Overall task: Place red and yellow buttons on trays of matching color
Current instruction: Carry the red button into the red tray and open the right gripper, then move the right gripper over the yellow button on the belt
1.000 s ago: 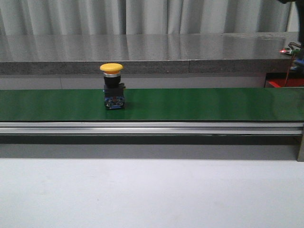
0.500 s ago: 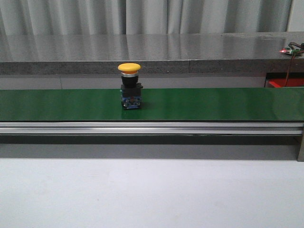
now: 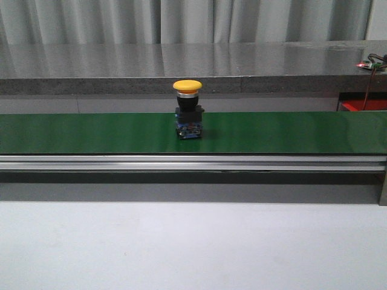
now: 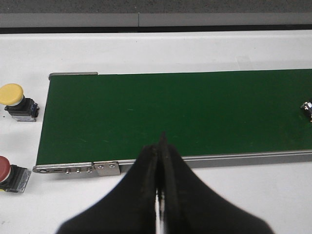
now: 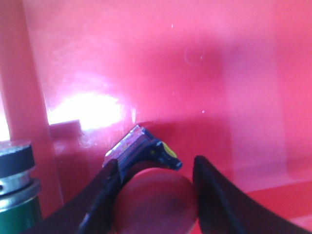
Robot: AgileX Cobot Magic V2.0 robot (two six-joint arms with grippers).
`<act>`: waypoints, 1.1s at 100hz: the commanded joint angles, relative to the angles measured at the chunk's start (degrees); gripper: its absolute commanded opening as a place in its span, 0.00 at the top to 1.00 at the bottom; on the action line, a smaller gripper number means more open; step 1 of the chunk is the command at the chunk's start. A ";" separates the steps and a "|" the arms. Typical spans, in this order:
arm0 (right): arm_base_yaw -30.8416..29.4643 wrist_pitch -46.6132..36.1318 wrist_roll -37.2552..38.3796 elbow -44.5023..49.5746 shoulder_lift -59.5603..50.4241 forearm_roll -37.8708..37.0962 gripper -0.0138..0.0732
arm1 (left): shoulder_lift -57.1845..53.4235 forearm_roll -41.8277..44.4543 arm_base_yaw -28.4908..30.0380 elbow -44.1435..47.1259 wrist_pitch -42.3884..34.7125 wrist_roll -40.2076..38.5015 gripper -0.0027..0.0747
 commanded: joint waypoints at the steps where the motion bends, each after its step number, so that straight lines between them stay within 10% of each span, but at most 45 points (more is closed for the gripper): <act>1: -0.13 -1.89 -0.49 -1.72 -2.78 -0.92 0.63 | -0.72 -1.82 -0.34 -1.51 -3.04 0.07 0.99; 25: -0.13 -2.36 -0.49 -2.05 -3.51 -0.92 0.25 | -0.72 -1.82 -0.34 -1.51 -3.04 0.07 0.99; 110: 7.88 17.93 -6.30 -5.82 -20.07 11.15 0.25 | -0.72 -1.82 -0.34 -1.51 -3.04 0.07 0.99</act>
